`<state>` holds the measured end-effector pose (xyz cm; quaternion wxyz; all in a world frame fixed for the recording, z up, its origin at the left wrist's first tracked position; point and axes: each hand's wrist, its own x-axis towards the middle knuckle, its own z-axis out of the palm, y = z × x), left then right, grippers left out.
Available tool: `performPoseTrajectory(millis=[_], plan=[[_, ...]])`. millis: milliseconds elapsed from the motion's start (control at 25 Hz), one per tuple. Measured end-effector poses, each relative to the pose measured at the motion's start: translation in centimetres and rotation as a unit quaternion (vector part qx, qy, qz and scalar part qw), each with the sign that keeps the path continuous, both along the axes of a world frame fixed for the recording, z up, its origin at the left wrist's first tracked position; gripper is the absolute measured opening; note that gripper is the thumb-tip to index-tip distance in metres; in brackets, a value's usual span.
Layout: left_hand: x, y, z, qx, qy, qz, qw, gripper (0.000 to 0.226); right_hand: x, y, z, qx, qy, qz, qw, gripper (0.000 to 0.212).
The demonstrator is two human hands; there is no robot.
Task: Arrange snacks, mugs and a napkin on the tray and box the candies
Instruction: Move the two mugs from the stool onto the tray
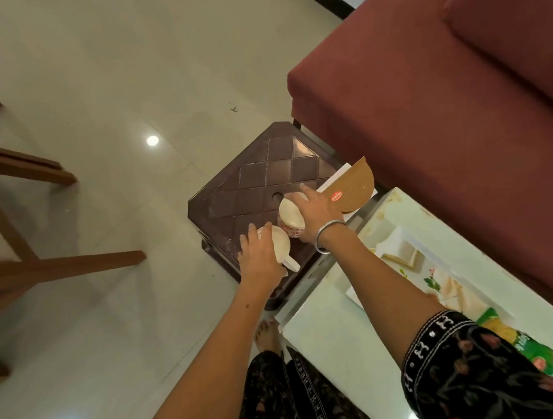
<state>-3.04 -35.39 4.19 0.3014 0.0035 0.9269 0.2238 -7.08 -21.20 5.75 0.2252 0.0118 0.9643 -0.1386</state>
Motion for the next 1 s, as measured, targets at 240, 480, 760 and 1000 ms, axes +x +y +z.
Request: performPoseTrajectory(millis=[240,480,760,1000], plan=[[-1.1,-0.3,-1.4,0.026,0.006,-0.011,1.000,0.098,-1.5,-0.3,-2.4,0.028,-0.023,0.018,0.999,0.080],[-1.6,-0.2,-1.4,0.024,0.011,-0.023,0.999,0.093,-2.0,-0.5,-2.7,0.026,-0.026,0.018,0.999,0.083],[0.2,0.2,0.2,0.021,0.009,-0.015,1.000,0.090,-0.5,1.3,-0.1,0.001,-0.009,0.006,1.000,0.089],[4.7,3.7,2.8,0.030,0.015,-0.034,0.999,0.089,5.2,5.9,3.2,0.002,0.008,-0.027,1.000,0.085]])
